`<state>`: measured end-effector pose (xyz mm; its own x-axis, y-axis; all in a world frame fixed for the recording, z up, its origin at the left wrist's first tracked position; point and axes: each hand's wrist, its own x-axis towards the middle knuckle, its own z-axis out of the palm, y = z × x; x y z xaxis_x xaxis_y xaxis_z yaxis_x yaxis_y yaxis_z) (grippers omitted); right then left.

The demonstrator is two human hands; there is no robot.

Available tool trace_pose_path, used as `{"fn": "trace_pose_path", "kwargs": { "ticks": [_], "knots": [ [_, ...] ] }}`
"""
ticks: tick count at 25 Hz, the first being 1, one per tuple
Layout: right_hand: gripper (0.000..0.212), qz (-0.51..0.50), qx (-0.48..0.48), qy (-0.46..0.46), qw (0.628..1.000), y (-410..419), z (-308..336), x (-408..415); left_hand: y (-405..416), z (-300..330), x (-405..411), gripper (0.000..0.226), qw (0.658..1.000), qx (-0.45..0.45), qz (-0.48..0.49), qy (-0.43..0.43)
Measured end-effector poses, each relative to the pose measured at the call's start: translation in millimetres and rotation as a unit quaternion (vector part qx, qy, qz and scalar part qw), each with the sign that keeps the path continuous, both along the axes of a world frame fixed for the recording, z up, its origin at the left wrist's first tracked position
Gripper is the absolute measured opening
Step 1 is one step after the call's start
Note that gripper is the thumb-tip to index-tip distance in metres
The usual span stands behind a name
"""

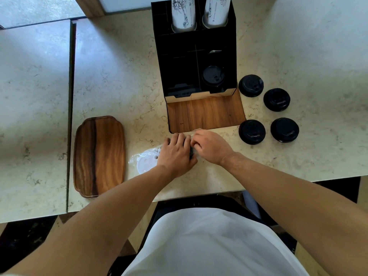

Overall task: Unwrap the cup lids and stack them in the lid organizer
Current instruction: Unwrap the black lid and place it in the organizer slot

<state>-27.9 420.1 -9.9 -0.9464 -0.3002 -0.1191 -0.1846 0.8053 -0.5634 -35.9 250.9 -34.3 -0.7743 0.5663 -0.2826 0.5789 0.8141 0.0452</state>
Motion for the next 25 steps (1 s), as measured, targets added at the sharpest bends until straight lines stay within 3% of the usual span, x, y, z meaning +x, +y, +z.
{"fn": "trace_pose_path", "kwargs": {
  "ticks": [7,16,25],
  "knots": [
    [0.023,-0.048,0.055,-0.031,0.997,5,-3,8,0,1,0,0.071,1.0,-0.001,0.005,-0.006],
    [0.036,-0.127,0.02,-0.061,0.99,16,-5,13,-1,-2,0,0.075,0.999,0.031,0.015,0.005],
    [0.029,-0.204,0.044,-0.143,0.968,17,-10,-1,-7,-1,-4,0.097,0.993,0.084,0.038,-0.077]
  ]
}}
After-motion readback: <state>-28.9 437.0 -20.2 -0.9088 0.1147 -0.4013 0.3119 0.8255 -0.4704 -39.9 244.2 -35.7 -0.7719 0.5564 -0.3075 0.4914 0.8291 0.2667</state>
